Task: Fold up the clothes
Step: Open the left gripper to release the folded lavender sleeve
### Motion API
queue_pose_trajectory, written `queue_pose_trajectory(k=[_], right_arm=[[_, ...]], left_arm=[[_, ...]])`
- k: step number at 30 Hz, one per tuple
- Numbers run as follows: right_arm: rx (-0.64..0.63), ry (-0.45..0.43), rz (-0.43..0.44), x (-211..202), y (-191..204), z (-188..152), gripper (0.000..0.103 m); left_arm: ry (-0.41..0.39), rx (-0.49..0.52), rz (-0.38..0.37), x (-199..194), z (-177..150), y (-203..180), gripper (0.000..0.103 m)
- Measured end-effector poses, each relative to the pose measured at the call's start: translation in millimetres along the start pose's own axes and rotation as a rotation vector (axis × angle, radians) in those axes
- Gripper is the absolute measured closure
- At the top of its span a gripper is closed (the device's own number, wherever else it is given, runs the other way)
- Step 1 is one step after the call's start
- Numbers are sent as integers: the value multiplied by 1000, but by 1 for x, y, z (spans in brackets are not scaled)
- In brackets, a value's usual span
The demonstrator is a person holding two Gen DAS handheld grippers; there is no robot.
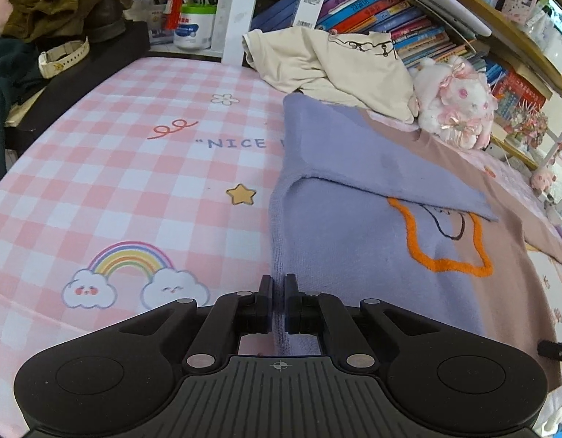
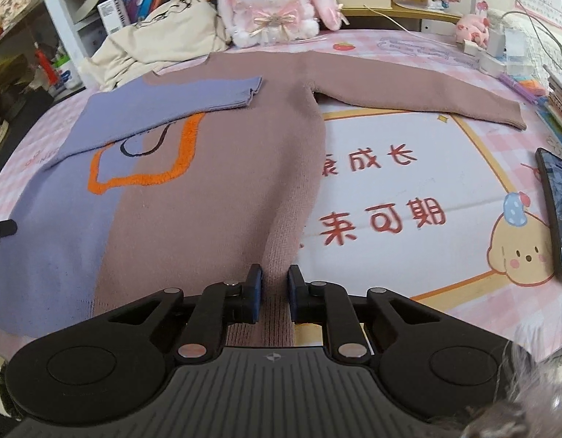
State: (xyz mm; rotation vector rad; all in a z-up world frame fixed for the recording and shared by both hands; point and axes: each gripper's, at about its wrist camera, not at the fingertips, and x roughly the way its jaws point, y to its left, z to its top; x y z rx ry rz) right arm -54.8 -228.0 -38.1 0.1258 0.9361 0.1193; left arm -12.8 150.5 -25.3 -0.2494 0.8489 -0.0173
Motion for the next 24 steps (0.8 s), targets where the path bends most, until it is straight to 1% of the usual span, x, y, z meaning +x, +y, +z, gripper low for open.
queue_pose_trajectory(k=[6, 8, 9, 10, 11, 12, 13, 14, 15, 16, 17, 18, 20, 24], right_arm=[[11, -9, -18, -1, 7, -3, 89], [17, -9, -26, 0, 9, -4, 89], [26, -7, -30, -1, 9, -3, 85], [34, -4, -35, -1, 8, -2, 83], [51, -6, -43, -2, 7, -1, 79], [68, -14, -46, -4, 6, -1, 69], [85, -21, -50, -6, 5, 0, 64], [94, -38, -59, -11, 4, 2, 55], [104, -54, -69, -15, 4, 3, 52], [113, -71, -79, -19, 4, 5, 47], [122, -88, -89, -23, 3, 7, 37], [130, -103, -98, -27, 3, 8, 30], [147, -130, -115, -35, 2, 10, 26], [164, -144, -146, -45, 1, 13, 25]], left_arm=[[19, 10, -6, -3, -5, 8, 98], [29, -2, -4, -1, -4, 11, 94], [31, -7, 4, -2, -3, 12, 90], [34, -8, 16, -2, -2, 12, 77], [34, -4, 35, -3, -1, 12, 68], [20, 5, 56, -5, 0, 11, 48], [-7, 16, 73, -9, 2, 9, 34], [-35, 29, 79, -13, 3, 6, 30], [-64, 45, 71, -17, 5, 2, 26], [-94, 60, 64, -22, 7, -1, 22], [-124, 76, 57, -26, 8, -5, 20], [-145, 92, 47, -28, 10, -10, 15], [-161, 133, 15, -28, 12, -21, 13], [-149, 210, -44, -20, 12, -43, 12]])
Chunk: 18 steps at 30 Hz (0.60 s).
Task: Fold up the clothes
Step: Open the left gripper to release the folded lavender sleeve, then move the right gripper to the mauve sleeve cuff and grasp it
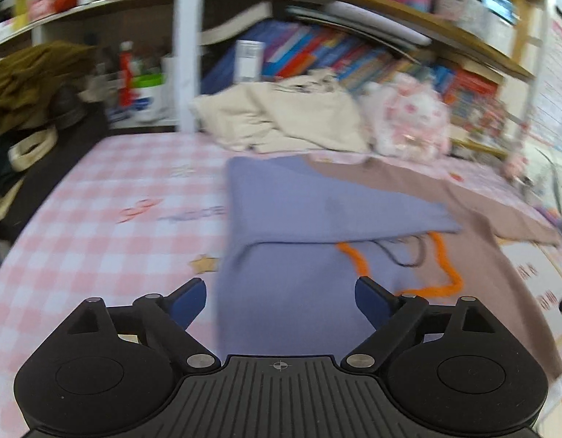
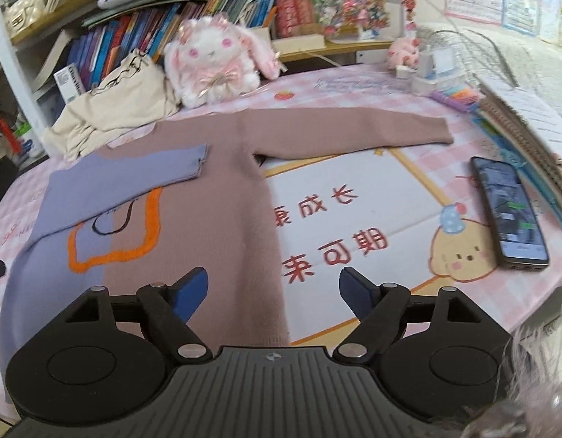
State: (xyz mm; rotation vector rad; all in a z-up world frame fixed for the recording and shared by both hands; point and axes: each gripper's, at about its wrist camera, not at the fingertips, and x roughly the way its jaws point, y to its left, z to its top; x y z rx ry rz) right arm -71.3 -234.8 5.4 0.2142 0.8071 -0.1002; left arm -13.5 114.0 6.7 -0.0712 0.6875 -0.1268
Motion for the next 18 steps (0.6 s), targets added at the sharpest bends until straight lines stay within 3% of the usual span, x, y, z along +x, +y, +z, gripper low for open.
queue_pose_trajectory(k=[8, 18], right_arm=[[20, 0, -46, -4, -6, 0, 24], [28, 19, -29, 21, -36, 18, 23]], left_arm=[[47, 80, -77, 15, -3, -28, 12], [87, 39, 1, 35, 1, -44, 11]])
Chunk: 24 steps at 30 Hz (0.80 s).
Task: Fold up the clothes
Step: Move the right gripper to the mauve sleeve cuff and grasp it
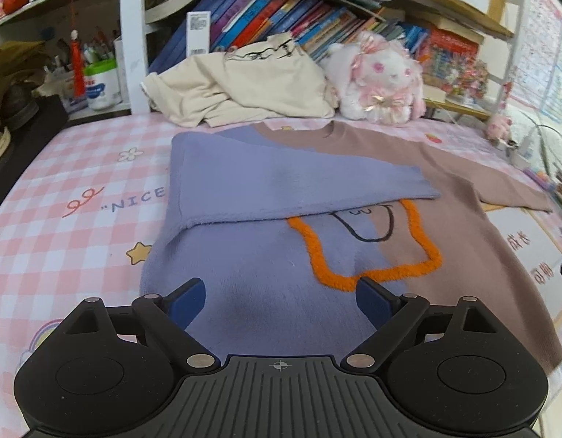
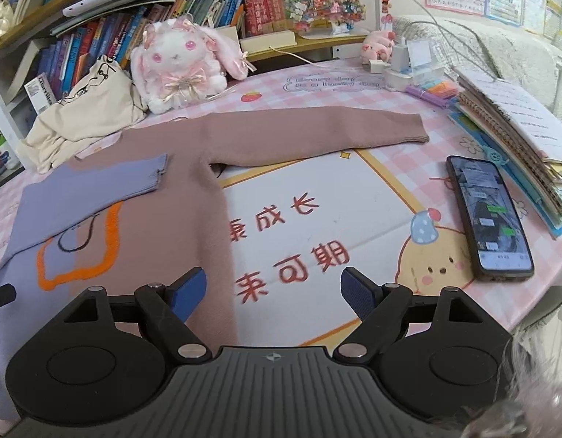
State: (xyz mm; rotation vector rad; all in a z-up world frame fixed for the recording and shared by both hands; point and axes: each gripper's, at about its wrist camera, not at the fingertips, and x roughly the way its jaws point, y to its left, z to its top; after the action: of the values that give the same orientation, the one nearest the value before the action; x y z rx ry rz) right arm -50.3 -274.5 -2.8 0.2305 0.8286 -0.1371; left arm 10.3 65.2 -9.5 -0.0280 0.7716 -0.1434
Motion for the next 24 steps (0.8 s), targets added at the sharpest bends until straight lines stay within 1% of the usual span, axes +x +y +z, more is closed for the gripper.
queue_pose_trajectory(k=[4, 7, 12, 13, 14, 15, 19, 20, 24], right_arm=[[-21, 15, 38, 16, -19, 15, 23], [-32, 19, 62, 29, -39, 34, 23], [-27, 22, 93, 53, -78, 67, 23], [-27, 20, 99, 57, -85, 73, 23], [-27, 18, 105, 62, -92, 79, 23], [-24, 12, 101, 66, -99, 84, 23], [13, -21, 71, 83, -129, 106, 26], [31, -17, 75, 88, -138, 111, 27], [101, 20, 93, 108, -167, 126, 43]], left_arm=[[7, -46, 76, 7, 3, -15, 11], [21, -90, 143, 12, 5, -28, 11], [18, -156, 235, 12, 9, -54, 11], [14, -168, 252, 11, 9, -60, 11], [13, -180, 267, 10, 8, -66, 8], [15, -193, 280, 10, 6, -72, 6], [23, -219, 325, 5, -2, -93, 5], [27, -218, 334, 3, -4, -98, 5], [55, -210, 382, 1, -10, -114, 5]])
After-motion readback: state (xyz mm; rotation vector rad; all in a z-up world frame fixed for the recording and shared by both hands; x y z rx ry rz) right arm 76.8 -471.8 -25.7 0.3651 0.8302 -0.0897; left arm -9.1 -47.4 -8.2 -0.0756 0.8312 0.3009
